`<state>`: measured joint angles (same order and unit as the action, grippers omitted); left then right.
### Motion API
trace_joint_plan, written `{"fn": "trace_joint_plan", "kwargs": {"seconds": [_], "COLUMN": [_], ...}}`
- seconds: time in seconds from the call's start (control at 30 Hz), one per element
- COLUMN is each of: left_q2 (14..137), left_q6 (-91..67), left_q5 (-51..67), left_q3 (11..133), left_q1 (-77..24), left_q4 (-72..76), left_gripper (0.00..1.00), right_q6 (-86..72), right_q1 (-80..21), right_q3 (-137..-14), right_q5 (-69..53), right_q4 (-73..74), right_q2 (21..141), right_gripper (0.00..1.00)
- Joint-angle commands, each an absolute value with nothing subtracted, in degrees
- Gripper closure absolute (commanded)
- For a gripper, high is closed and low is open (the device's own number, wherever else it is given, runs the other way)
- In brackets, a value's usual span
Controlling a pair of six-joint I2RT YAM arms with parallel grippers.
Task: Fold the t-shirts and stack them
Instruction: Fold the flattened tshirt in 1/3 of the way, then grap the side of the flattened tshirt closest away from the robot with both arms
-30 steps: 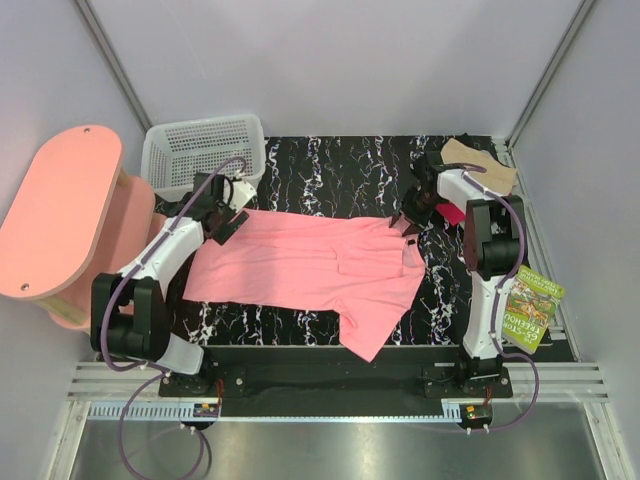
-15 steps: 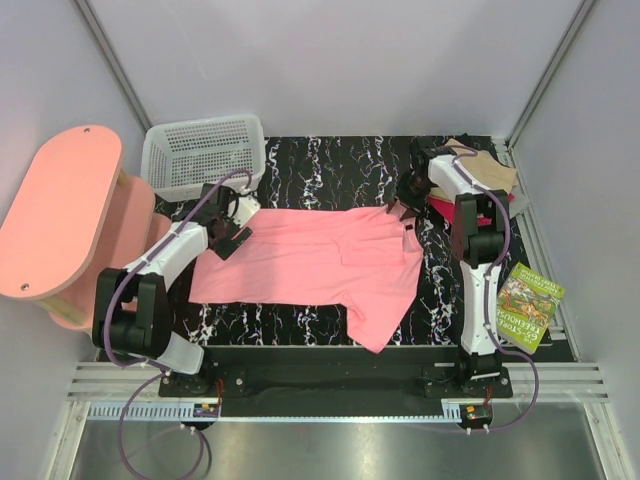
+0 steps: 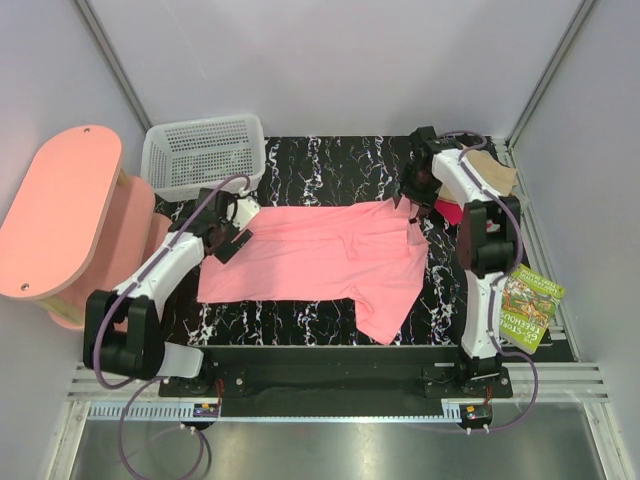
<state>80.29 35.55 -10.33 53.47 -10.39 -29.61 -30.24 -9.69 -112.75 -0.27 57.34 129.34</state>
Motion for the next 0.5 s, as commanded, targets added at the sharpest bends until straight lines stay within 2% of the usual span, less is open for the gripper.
{"fn": "trace_joint_plan", "kwargs": {"seconds": [0.0, 0.13, 0.23, 0.33, 0.47], "left_q2": [72.0, 64.4, 60.5, 58.9, 58.5], "left_q6": [34.5, 35.3, 36.4, 37.1, 37.2], "left_q5": [-10.4, -10.4, -10.5, -11.3, -11.4], "left_q3": [51.2, 46.8, 42.8, 39.1, 36.7], "left_q1": [-11.5, -12.3, -12.4, -12.5, -12.6], "left_q4": [-31.8, -35.3, -36.7, -37.0, -37.2], "left_gripper": [0.2, 0.18, 0.17, 0.16, 0.16], "right_q6": [-29.9, -32.7, -35.2, -38.3, -42.3], "right_q1": [-15.6, -23.1, -30.0, -38.6, -48.8], "right_q3": [-100.9, -84.1, -68.8, -59.8, -56.8], "right_q5": [5.9, 4.4, 1.6, -1.7, -2.2], "right_q4": [58.6, 56.0, 55.6, 55.5, 56.9], "right_q2": [105.1, 90.3, 81.4, 76.0, 72.7], "right_gripper": [0.32, 0.32, 0.36, 0.38, 0.37]}}
